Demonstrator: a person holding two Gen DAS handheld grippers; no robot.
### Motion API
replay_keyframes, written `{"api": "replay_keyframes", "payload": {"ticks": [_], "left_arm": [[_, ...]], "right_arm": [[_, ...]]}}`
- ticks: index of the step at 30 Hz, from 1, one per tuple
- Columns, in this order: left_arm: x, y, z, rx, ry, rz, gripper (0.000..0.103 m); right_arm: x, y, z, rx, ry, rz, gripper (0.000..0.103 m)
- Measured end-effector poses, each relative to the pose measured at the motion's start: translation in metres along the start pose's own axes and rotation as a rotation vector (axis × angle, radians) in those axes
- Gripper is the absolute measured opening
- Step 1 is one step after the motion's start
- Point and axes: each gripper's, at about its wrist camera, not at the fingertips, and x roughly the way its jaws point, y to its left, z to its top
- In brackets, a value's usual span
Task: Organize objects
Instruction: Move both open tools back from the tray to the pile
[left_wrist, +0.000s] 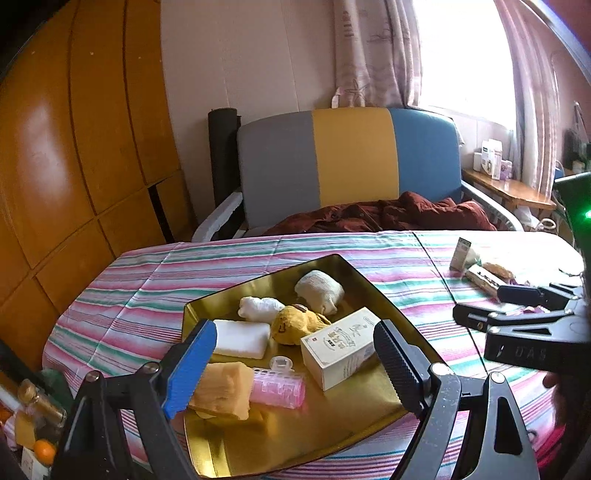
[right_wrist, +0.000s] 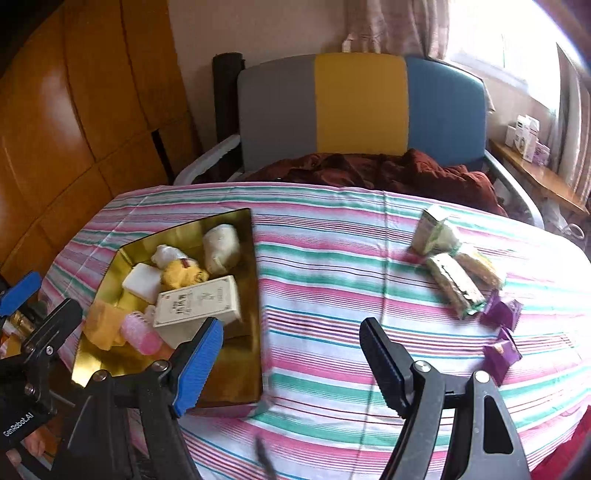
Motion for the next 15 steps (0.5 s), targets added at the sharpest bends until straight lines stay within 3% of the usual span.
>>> {"api": "replay_keyframes", "payload": {"ticks": [15], "left_arm": [[0.016, -0.036, -0.004, 0.085, 0.053, -0.059, 0.087]], "right_arm": [[-0.004, -0.106, 0.008, 0.139, 0.017, -0.164, 0.078]]}}
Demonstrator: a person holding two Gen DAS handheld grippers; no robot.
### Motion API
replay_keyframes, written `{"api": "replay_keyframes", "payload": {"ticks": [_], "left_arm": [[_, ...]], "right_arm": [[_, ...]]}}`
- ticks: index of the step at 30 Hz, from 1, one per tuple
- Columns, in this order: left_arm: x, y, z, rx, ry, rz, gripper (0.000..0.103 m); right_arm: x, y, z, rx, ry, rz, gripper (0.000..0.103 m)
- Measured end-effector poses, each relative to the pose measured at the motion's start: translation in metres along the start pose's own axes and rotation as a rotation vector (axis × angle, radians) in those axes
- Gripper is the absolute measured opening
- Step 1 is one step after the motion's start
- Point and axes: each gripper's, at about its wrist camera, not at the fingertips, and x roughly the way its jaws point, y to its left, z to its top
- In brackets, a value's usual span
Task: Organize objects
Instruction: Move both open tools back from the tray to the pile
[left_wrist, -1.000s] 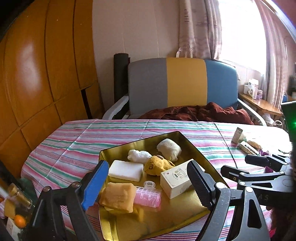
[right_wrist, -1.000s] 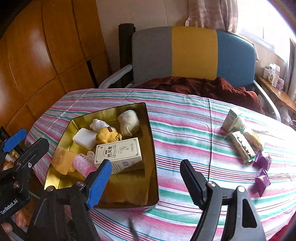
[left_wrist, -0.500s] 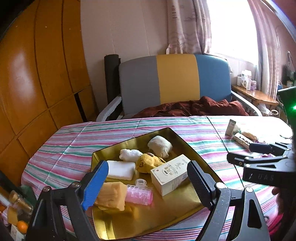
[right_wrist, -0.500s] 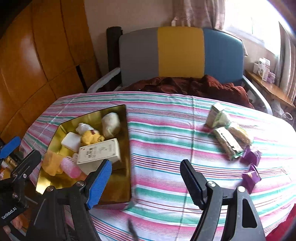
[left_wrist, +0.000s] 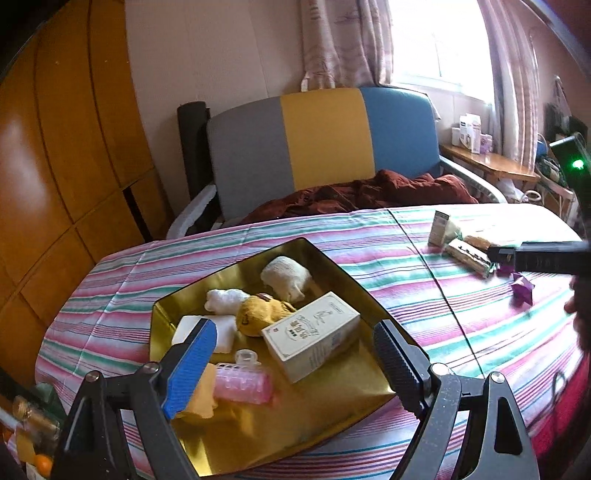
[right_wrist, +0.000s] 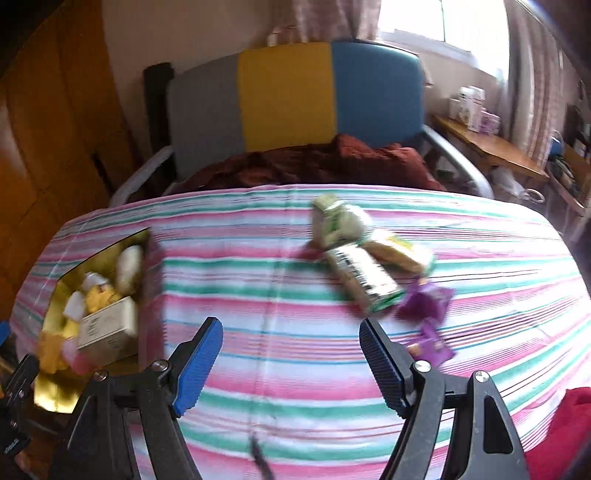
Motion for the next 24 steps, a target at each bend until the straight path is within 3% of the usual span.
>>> {"api": "replay_keyframes", "payload": {"ticks": [10, 17, 24], "left_arm": [[0.012, -0.023, 0.004, 0.056, 0.026, -0.025, 0.087], [0.027, -0.056, 0.012, 0.108, 0.062, -0.106, 0.087], [0.043, -0.101, 0.021, 0.167, 0.093, -0.212, 0.087]], "right_arm": [[0.027, -0.093, 0.016, 0.130, 0.023, -0.148, 0.078], [0.040, -0.165, -0.002, 0.483, 0.073, -0.092, 0.078], [0.043, -0.198, -0.018, 0.669, 0.107, -0.067, 0.081]]}}
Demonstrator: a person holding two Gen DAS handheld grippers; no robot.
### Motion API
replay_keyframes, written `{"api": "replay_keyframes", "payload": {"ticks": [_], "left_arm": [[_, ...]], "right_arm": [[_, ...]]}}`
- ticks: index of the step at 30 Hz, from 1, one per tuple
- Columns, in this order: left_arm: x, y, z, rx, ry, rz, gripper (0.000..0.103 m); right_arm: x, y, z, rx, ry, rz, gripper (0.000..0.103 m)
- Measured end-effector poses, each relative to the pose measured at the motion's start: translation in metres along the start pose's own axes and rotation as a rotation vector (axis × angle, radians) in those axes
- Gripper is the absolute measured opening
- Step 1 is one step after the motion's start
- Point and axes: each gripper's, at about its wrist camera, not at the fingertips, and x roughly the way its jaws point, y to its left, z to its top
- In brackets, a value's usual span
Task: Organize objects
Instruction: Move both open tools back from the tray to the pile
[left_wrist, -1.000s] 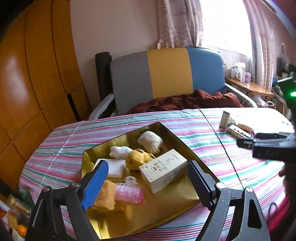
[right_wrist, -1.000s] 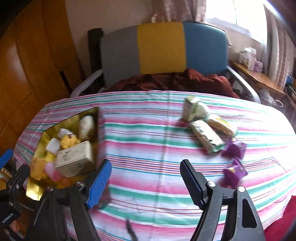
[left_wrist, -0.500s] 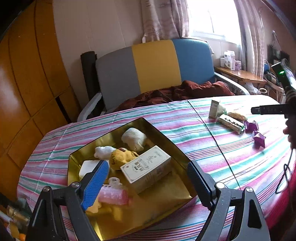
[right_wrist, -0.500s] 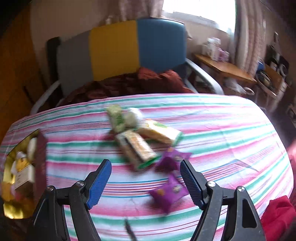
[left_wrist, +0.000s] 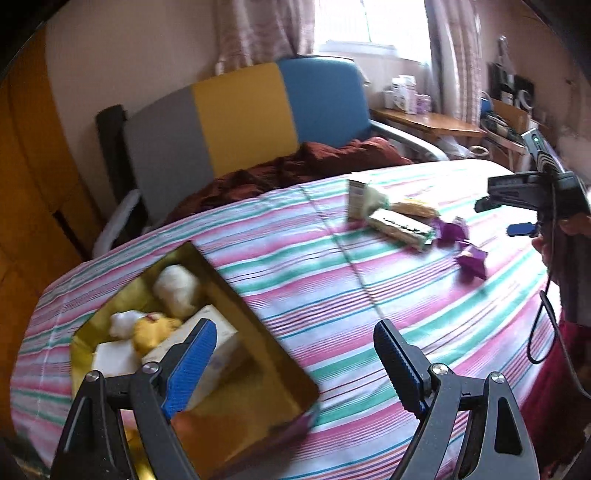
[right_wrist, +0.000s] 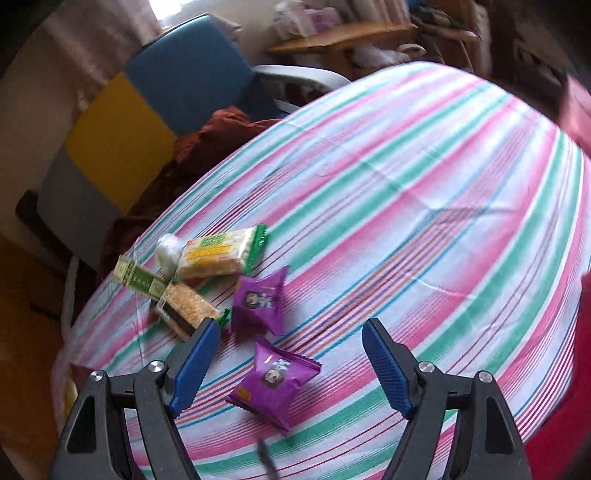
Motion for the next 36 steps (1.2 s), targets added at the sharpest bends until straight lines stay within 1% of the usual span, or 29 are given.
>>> {"api": "replay_keyframes", "payload": {"ticks": [3, 6, 8, 15, 18, 20, 26, 30, 36], "left_arm": [[0.013, -0.010, 0.007, -0.001, 0.028, -0.031, 0.087], [0.027, -0.018, 0.015, -0.011, 0.056, -0.062, 0.087], [0.036, -0.023, 0.021, -0.011, 0.069, -0.069, 0.087], [0.077, -0.043, 0.047, -0.052, 0.159, -0.141, 0.087], [0.101, -0.052, 0.061, -0.092, 0.211, -0.174, 0.087], [0.115, -0.056, 0.069, -0.115, 0.235, -0.184, 0.087], [0.159, -0.069, 0.100, -0.207, 0.293, -0.187, 0.087], [0.181, -0.082, 0.115, -0.225, 0.314, -0.164, 0.087], [0.217, -0.106, 0.132, -0.222, 0.332, -0.102, 0.087]], "right_arm": [[0.003, -0.009, 0.001, 0.046, 0.024, 0.022, 0.081], [0.006, -0.011, 0.001, 0.057, 0.046, 0.029, 0.081], [0.008, -0.010, 0.001, 0.054, 0.060, 0.034, 0.081], [0.010, -0.011, 0.001, 0.061, 0.071, 0.064, 0.081], [0.010, -0.012, 0.002, 0.066, 0.072, 0.082, 0.081], [0.010, -0.011, 0.002, 0.065, 0.074, 0.093, 0.081], [0.011, -0.008, 0.002, 0.055, 0.083, 0.129, 0.081], [0.011, -0.007, 0.002, 0.054, 0.089, 0.149, 0.081], [0.011, -0.006, 0.002, 0.049, 0.085, 0.158, 0.081]]}}
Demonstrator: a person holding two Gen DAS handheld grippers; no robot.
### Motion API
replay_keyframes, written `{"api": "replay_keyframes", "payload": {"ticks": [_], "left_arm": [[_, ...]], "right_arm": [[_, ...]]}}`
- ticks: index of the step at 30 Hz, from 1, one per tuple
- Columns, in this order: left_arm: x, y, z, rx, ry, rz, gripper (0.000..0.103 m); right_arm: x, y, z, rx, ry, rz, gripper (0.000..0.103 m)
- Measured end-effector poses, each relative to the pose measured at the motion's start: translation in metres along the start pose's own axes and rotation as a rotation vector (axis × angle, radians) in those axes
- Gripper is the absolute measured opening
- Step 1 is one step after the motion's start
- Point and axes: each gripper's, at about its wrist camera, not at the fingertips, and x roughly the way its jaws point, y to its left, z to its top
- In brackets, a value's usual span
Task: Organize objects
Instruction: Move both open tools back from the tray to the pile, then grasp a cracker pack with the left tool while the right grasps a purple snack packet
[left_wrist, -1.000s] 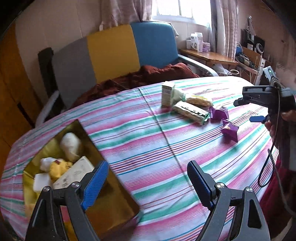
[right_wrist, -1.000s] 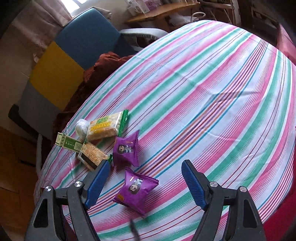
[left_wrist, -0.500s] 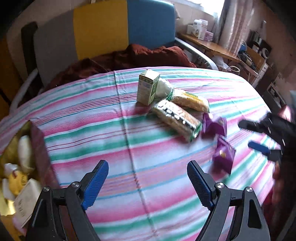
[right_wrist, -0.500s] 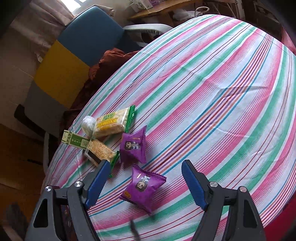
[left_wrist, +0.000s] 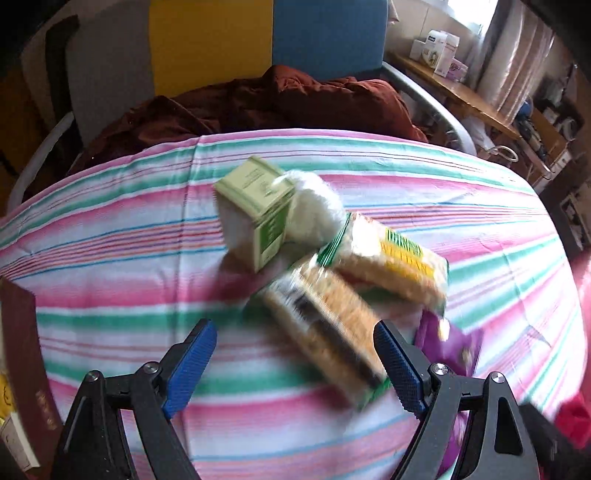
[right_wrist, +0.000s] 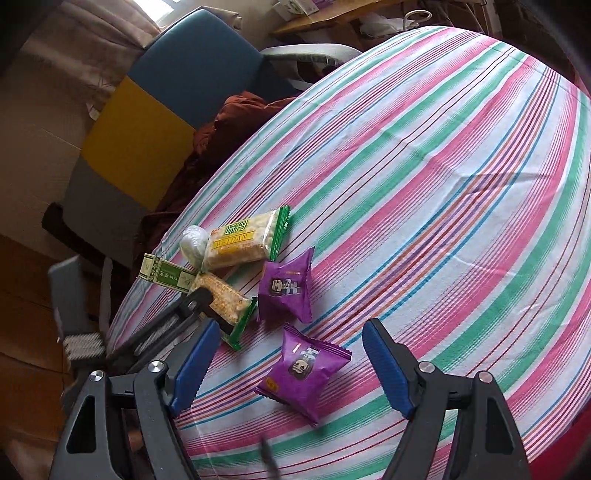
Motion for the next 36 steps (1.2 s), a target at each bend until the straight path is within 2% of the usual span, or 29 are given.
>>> {"api": "replay_keyframes", "payload": {"ticks": [4, 6, 12, 13, 16, 17, 18, 23, 30, 36], "left_arm": [[0.022, -0.007, 0.008, -0.010, 0.032, 0.032, 0.087], [0.029, -0.002, 0.007, -0.031, 0.042, 0.012, 0.088], [0.025, -0.002, -0.009, 0.138, 0.007, 0.006, 0.083], [0.023, 0.001, -0.012, 0.154, 0.004, -0.002, 0.081], [0.013, 0.013, -0.019, 0.175, -0.009, -0.012, 0.061], [0.011, 0.017, -0.021, 0.182, -0.014, -0.012, 0.051], [0.008, 0.021, -0.024, 0.187, -0.018, -0.016, 0.049], [-0.011, 0.030, -0.057, 0.243, -0.046, -0.019, 0.049], [-0.032, 0.051, -0.103, 0.260, -0.099, -0.046, 0.049], [-0.032, 0.050, -0.111, 0.248, -0.135, -0.058, 0.049]], "right_arm": [[0.001, -0.001, 0.001, 0.005, 0.003, 0.003, 0.081], [0.001, -0.003, 0.002, 0.010, 0.005, 0.004, 0.081], [0.003, -0.004, 0.002, 0.011, 0.010, -0.001, 0.081], [0.003, -0.004, 0.002, 0.013, 0.009, -0.004, 0.081], [0.005, -0.003, 0.003, 0.009, 0.014, -0.013, 0.081], [0.006, -0.003, 0.002, 0.003, 0.021, -0.017, 0.081], [0.008, -0.003, 0.002, -0.002, 0.026, -0.022, 0.081], [0.018, 0.002, 0.000, -0.018, 0.062, -0.055, 0.081], [0.033, 0.008, -0.009, -0.072, 0.140, -0.121, 0.081], [0.039, 0.005, -0.013, -0.054, 0.171, -0.143, 0.081]]}}
